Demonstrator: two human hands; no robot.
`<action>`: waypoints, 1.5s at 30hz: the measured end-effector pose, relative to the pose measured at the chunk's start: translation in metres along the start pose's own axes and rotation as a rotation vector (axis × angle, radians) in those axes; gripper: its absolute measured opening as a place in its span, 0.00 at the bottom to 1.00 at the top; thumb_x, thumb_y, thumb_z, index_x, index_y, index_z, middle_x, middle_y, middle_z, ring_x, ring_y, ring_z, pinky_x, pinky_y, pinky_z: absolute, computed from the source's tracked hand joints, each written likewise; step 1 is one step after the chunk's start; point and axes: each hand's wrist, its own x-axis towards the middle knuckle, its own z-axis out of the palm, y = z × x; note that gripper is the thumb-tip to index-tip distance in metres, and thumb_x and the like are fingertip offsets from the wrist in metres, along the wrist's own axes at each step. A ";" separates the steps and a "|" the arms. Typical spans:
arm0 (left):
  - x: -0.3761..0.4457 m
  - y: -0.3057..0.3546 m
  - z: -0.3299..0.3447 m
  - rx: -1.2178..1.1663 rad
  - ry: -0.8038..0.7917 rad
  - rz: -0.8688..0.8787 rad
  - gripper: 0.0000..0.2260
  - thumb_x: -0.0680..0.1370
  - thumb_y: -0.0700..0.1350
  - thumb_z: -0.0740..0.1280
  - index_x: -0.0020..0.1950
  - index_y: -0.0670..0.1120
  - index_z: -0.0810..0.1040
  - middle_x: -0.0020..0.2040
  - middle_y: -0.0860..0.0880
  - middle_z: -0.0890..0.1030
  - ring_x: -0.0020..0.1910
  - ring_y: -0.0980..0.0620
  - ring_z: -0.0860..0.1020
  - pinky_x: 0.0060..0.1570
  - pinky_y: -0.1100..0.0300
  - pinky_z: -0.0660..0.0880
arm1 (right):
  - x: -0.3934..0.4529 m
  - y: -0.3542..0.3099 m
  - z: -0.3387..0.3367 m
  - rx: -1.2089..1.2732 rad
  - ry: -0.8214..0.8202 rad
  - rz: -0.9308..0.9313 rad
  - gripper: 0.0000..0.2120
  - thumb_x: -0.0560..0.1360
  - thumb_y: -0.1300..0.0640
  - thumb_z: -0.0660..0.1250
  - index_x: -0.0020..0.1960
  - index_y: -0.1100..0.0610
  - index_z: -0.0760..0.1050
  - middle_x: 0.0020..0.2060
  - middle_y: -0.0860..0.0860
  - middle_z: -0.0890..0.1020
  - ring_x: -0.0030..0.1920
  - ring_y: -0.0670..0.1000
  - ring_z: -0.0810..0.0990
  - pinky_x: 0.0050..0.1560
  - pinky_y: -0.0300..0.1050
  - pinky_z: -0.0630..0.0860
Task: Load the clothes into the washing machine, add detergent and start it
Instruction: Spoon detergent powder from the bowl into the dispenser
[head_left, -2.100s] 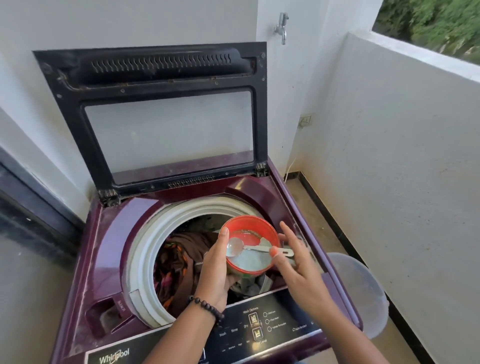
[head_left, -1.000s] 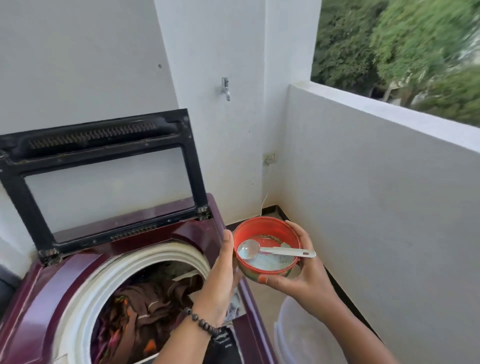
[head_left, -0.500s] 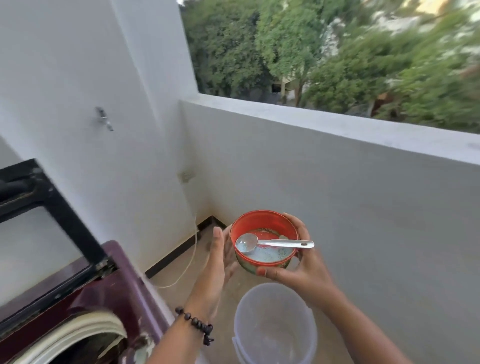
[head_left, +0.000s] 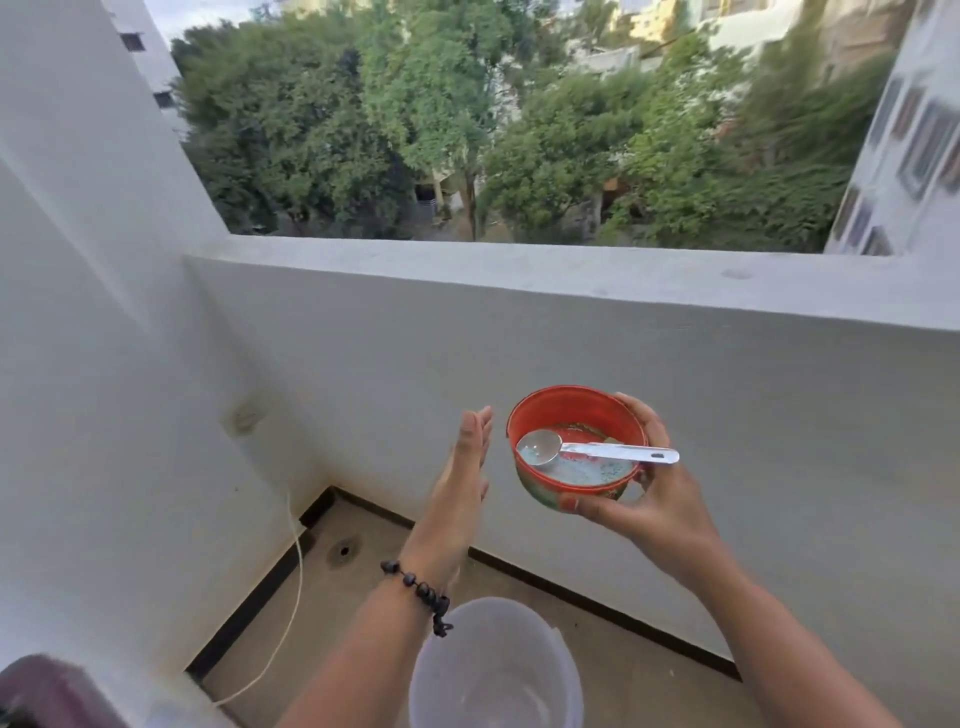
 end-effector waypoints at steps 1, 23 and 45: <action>0.008 0.004 0.005 0.006 -0.006 0.008 0.44 0.66 0.80 0.49 0.76 0.57 0.61 0.74 0.62 0.63 0.73 0.64 0.61 0.74 0.56 0.57 | 0.005 0.000 -0.009 -0.008 0.024 -0.013 0.48 0.54 0.41 0.81 0.70 0.42 0.63 0.60 0.37 0.77 0.63 0.42 0.76 0.58 0.36 0.75; 0.137 0.079 0.121 0.246 -0.259 0.174 0.09 0.82 0.60 0.47 0.62 0.67 0.60 0.52 0.77 0.63 0.46 0.86 0.61 0.60 0.68 0.58 | 0.150 -0.007 -0.134 -0.226 0.265 -0.107 0.44 0.57 0.50 0.84 0.68 0.47 0.65 0.56 0.41 0.78 0.56 0.40 0.77 0.52 0.34 0.75; 0.204 0.086 0.158 0.280 -0.315 0.147 0.11 0.83 0.60 0.43 0.57 0.64 0.64 0.52 0.67 0.69 0.58 0.63 0.66 0.62 0.59 0.59 | 0.213 0.034 -0.173 -0.430 0.194 0.121 0.59 0.53 0.34 0.80 0.75 0.53 0.59 0.65 0.49 0.75 0.65 0.52 0.75 0.62 0.45 0.75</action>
